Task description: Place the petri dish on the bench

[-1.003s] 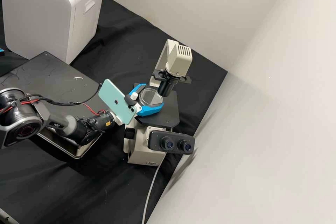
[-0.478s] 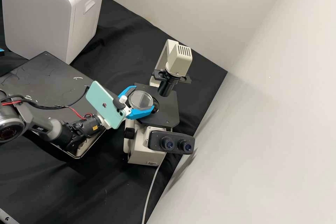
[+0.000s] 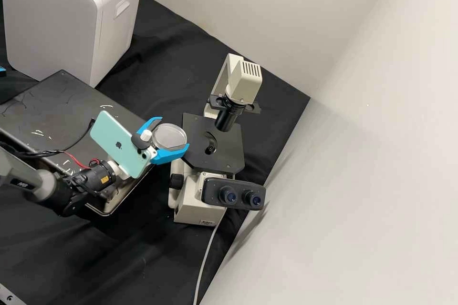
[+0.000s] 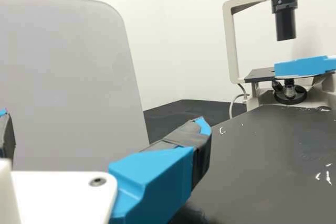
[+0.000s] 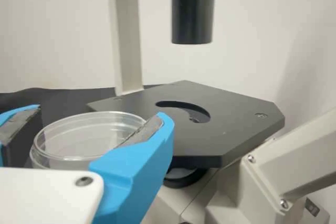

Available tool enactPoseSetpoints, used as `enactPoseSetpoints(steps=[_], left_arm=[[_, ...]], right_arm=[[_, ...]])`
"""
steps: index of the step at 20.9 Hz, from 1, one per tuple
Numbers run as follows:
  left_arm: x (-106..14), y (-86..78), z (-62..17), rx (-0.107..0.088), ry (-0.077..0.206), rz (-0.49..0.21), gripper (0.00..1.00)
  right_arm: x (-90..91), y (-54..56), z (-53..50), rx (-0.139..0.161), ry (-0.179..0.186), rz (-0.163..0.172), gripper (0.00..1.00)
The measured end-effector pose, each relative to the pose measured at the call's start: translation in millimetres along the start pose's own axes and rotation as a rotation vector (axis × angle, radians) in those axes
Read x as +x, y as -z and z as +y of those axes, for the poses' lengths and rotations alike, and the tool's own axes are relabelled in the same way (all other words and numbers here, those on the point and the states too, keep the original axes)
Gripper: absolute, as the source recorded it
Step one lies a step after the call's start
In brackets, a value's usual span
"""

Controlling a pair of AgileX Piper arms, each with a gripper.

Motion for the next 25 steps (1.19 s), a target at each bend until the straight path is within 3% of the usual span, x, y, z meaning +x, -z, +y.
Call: enactPoseSetpoints(steps=[3, 9, 16, 23, 25], left_arm=[[0.1, -2.1, -0.8, 0.011, 0.003, -0.008, 1.0], [-2.3, -3.3, -3.4, 0.012, 0.014, -0.009, 1.0], [-4.4, -6.6, -6.6, 0.007, 0.027, -0.017, 1.0], [-4.5, -9.5, -7.9, 0.005, 0.034, -0.027, 1.0], [-4.4, -9.8, -7.9, 0.006, 0.034, -0.029, 1.0]], right_arm=[[-13.8, 9.7, -2.9, 0.0, 0.0, 0.043, 0.0], [-31.2, 28.8, -9.7, 0.003, 0.006, 0.14, 0.0], [-39.3, 40.5, -14.4, 0.006, 0.024, 0.189, 0.0], [-45.6, 51.1, -28.0, 0.016, 0.076, 0.235, 0.0], [-47.4, 50.9, -33.5, 0.017, 0.095, 0.232, 0.0]])
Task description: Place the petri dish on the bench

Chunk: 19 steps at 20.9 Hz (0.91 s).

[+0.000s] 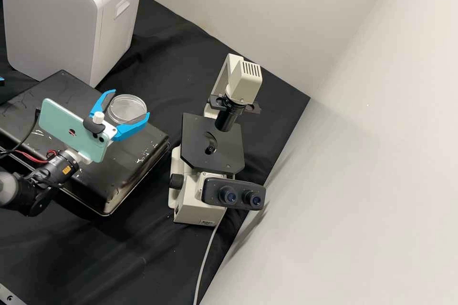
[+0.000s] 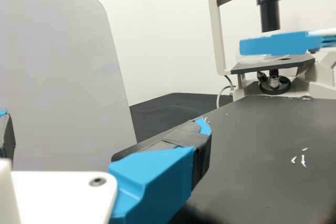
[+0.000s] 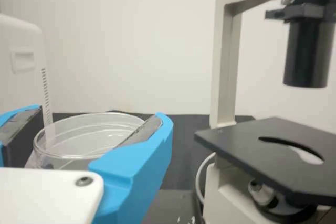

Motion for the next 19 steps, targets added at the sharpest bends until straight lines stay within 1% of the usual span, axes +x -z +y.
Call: enactPoseSetpoints(steps=[2, 3, 4, 6, 8, 10, 15, 19], left_arm=[[0.3, -1.1, -0.1, 0.001, 0.0, -0.005, 1.0], [0.5, -1.5, -0.1, 0.008, 0.0, -0.005, 1.0], [0.6, -1.9, -0.2, 0.021, 0.0, -0.007, 1.0], [0.8, -2.4, -0.2, 0.026, 0.0, -0.009, 1.0], [0.8, -2.4, -0.2, 0.037, 0.0, -0.009, 1.0], [0.4, -2.5, -0.6, 0.04, 0.002, -0.009, 1.0], [-1.6, -3.3, -2.7, 0.036, 0.011, -0.008, 1.0], [-2.0, -5.7, -3.9, 0.035, 0.016, -0.017, 1.0]], right_arm=[[0.2, -0.7, -3.9, 0.003, 0.014, -0.004, 0.0], [0.5, -1.2, -5.4, 0.004, 0.02, -0.007, 0.0], [0.6, -0.8, -6.1, 0.005, 0.023, -0.005, 0.0], [-0.7, -1.8, -7.8, 0.01, 0.025, -0.011, 0.0], [-2.9, -6.2, -11.5, 0.017, 0.035, -0.034, 0.0], [-5.5, -9.6, -14.9, 0.02, 0.05, -0.052, 0.0], [-10.8, -18.2, -22.8, 0.027, 0.083, -0.096, 0.0], [-12.5, -23.9, -29.1, 0.032, 0.11, -0.124, 0.0]])
